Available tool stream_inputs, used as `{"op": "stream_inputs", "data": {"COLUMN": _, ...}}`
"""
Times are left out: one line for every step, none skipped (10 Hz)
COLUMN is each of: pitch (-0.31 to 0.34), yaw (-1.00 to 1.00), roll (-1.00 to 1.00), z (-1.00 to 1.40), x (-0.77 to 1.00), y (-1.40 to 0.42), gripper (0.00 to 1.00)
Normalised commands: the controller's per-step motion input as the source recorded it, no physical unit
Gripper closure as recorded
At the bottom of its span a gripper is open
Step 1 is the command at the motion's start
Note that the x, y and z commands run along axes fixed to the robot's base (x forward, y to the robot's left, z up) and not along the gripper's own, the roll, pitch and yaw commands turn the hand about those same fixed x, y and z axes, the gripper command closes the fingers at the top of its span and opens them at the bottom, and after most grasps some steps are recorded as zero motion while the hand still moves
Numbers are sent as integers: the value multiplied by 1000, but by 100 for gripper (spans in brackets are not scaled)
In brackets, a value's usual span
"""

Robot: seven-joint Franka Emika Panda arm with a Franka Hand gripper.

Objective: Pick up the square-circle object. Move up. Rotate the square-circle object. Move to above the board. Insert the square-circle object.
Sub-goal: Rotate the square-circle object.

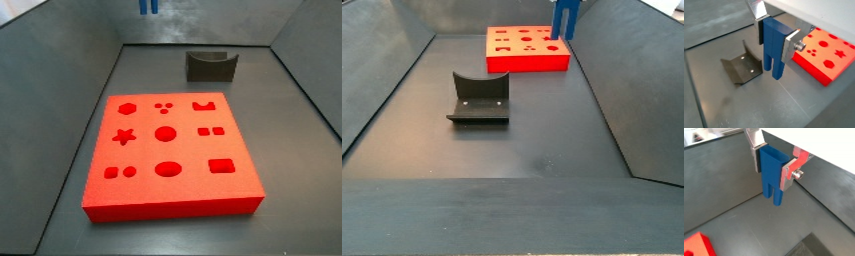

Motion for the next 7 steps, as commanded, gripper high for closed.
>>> {"op": "stream_inputs", "data": {"pitch": 95, "yaw": -599, "roll": -1, "z": 9, "x": 10, "y": 9, "gripper": 100}}
{"op": "stream_inputs", "data": {"pitch": 93, "yaw": -352, "roll": -1, "z": 10, "x": 12, "y": 9, "gripper": 100}}
{"op": "stream_inputs", "data": {"pitch": 92, "yaw": -233, "roll": -1, "z": 11, "x": 13, "y": 9, "gripper": 100}}
{"op": "stream_inputs", "data": {"pitch": 92, "yaw": -161, "roll": -1, "z": -1000, "x": 0, "y": 0, "gripper": 100}}
{"op": "stream_inputs", "data": {"pitch": 78, "yaw": -119, "roll": 1, "z": -1000, "x": 7, "y": 1, "gripper": 100}}
{"op": "stream_inputs", "data": {"pitch": 35, "yaw": -85, "roll": 3, "z": -1000, "x": 21, "y": 3, "gripper": 100}}
{"op": "stream_inputs", "data": {"pitch": 8, "yaw": -71, "roll": 4, "z": -1000, "x": 17, "y": 2, "gripper": 100}}
